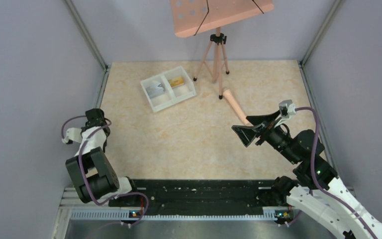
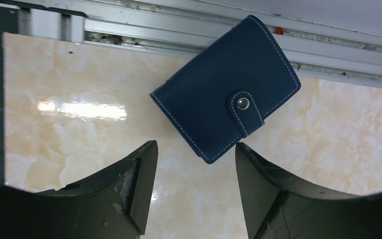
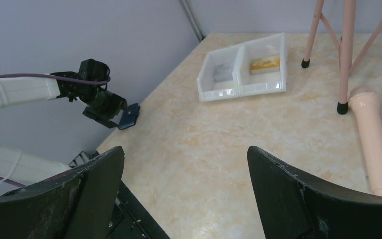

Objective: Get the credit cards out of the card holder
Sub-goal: Move the card holder to the center of the board.

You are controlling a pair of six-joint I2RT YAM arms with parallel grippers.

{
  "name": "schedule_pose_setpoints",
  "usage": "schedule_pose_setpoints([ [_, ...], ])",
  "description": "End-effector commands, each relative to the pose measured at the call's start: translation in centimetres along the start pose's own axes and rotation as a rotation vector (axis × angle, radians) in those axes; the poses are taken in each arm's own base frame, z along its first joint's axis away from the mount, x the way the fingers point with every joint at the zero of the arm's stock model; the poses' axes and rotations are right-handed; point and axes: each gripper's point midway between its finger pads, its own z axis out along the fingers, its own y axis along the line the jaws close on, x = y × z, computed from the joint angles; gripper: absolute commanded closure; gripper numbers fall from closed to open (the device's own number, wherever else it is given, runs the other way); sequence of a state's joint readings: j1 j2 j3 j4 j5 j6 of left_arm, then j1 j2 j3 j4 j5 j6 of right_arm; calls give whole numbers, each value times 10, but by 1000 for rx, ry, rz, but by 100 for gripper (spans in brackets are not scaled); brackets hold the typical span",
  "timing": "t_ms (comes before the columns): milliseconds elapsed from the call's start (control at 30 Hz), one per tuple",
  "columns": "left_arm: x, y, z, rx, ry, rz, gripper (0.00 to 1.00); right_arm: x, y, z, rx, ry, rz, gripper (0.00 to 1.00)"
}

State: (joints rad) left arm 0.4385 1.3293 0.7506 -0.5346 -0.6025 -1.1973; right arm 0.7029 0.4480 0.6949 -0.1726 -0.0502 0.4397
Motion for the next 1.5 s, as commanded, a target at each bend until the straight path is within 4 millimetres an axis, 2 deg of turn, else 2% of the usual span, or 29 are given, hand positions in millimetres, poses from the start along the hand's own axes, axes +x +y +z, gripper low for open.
schedule_pose_setpoints([
  [0,10,-18,10,38,40,-100,36,-19,12,-2,-38,-62,11,7],
  [133,22,-10,18,-9,71,-119,36,-23,9,-6,-18,-72,6,7],
  [300,25,-7,24,-22,59,-140,36,-30,3,-15,20,-101,-16,7],
  [367,25,-6,27,-31,53,-145,40,-31,-1,-17,42,-111,-21,7],
  [533,26,-3,30,-53,50,-146,55,-32,-8,-19,79,-125,-20,8],
  [733,23,-2,26,-52,51,-149,98,-32,-18,-20,129,-137,-6,9],
  [767,23,-1,25,-52,54,-150,100,-32,-19,-20,134,-139,-4,9],
  [967,21,3,8,-39,84,-168,100,-32,-23,-21,159,-148,5,10],
  [1167,28,-5,-21,50,177,-143,100,-30,-30,-22,189,-159,21,10],
  [1467,96,9,-64,153,401,27,100,-25,-33,-20,195,-161,36,10],
])
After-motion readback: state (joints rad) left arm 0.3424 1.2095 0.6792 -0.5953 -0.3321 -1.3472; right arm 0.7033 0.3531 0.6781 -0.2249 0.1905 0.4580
